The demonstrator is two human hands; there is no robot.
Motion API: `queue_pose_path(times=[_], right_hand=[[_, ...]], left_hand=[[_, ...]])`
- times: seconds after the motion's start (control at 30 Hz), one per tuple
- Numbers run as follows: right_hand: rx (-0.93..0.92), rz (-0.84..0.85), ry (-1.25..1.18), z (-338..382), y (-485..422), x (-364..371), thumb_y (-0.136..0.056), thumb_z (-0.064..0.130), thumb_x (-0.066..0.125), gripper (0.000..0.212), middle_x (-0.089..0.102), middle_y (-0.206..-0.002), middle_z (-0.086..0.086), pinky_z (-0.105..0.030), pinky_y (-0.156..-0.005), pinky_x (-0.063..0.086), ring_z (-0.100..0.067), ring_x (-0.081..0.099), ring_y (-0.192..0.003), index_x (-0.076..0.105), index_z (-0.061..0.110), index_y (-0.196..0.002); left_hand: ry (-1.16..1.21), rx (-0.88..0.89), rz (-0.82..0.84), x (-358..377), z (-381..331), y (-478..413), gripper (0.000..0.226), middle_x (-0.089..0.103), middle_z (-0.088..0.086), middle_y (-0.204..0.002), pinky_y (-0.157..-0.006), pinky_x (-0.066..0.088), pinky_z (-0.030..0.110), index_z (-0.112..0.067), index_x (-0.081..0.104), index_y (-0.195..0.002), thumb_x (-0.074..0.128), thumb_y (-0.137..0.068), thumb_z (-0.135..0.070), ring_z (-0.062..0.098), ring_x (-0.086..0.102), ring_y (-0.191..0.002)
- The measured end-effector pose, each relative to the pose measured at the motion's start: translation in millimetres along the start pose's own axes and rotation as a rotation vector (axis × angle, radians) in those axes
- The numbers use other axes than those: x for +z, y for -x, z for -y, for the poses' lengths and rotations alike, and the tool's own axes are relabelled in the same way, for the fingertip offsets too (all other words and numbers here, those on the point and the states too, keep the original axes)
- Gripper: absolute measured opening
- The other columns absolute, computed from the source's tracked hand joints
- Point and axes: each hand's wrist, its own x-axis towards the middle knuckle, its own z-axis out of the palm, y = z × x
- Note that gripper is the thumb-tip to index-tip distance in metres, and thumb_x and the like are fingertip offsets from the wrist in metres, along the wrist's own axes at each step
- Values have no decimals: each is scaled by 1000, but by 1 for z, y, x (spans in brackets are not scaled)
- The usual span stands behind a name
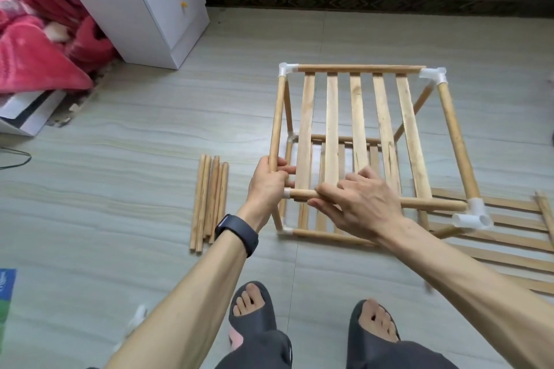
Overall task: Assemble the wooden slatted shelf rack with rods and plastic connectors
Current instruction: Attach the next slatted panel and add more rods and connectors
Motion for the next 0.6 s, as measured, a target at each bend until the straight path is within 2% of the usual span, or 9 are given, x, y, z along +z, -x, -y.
queue_pose_path(times=[0.1, 0.2, 0.27, 0.33, 0.43, 0.5, 0.6], right_hand=[[-2, 59, -3, 8, -8, -6, -104, 58, 35, 45, 58, -58, 1, -35, -66, 33, -22, 45, -56, 62, 25, -89], [25, 99, -45, 15, -6, -10, -103, 62, 34, 46, 60, -59, 5, -35, -68, 34, -18, 43, -58, 62, 28, -88], [42, 113, -118, 18, -2, -10, -100, 67, 32, 48, 62, -61, 9, -34, -68, 33, -14, 43, -60, 62, 31, -88], [-10, 139, -180, 20, 3, -10, -99, 67, 33, 45, 61, -62, 12, -33, -67, 37, -12, 44, -61, 63, 34, -90], [-113, 171, -210, 23, -2, -12, -99, 69, 34, 47, 60, -60, 11, -36, -66, 45, -15, 48, -64, 65, 34, -97], [-77, 122, -235, 18, -16, -13, -99, 68, 35, 51, 57, -58, 12, -35, -63, 47, -14, 47, -62, 68, 29, -105], [24, 18, -288, -2, -58, -11, -99, 63, 39, 51, 57, -64, 13, -31, -59, 47, -9, 50, -63, 70, 24, -109]], left_hand=[[-33, -13, -7, -9, -2, 1, 21, 70, -1, -101, -76, 58, 39, -18, 53, -103, 43, -97, 0, 17, 69, -76], [-196, -17, 78, -23, -3, 5, 18, 68, -2, -102, -86, 53, 39, -20, 49, -108, 44, -100, -5, 17, 65, -96], [-343, -31, 183, -35, -5, 10, 18, 69, -3, -103, -85, 52, 37, -21, 47, -111, 49, -98, -9, 17, 63, -102], [-433, -62, 255, -51, -15, 11, 20, 69, 0, -103, -78, 54, 37, -20, 52, -111, 62, -94, -16, 20, 65, -98], [-386, -200, 347, -73, -38, 2, 31, 69, 6, -114, -73, 63, 45, -15, 53, -119, 67, -93, -26, 28, 75, -90], [-445, -190, 318, -80, -53, -14, 39, 63, 3, -118, -72, 63, 44, -18, 47, -127, 65, -96, -34, 25, 74, -91], [-559, -40, 183, -76, -74, -54, 57, 57, -1, -118, -83, 53, 40, -19, 37, -145, 60, -97, -42, 19, 62, -105]])
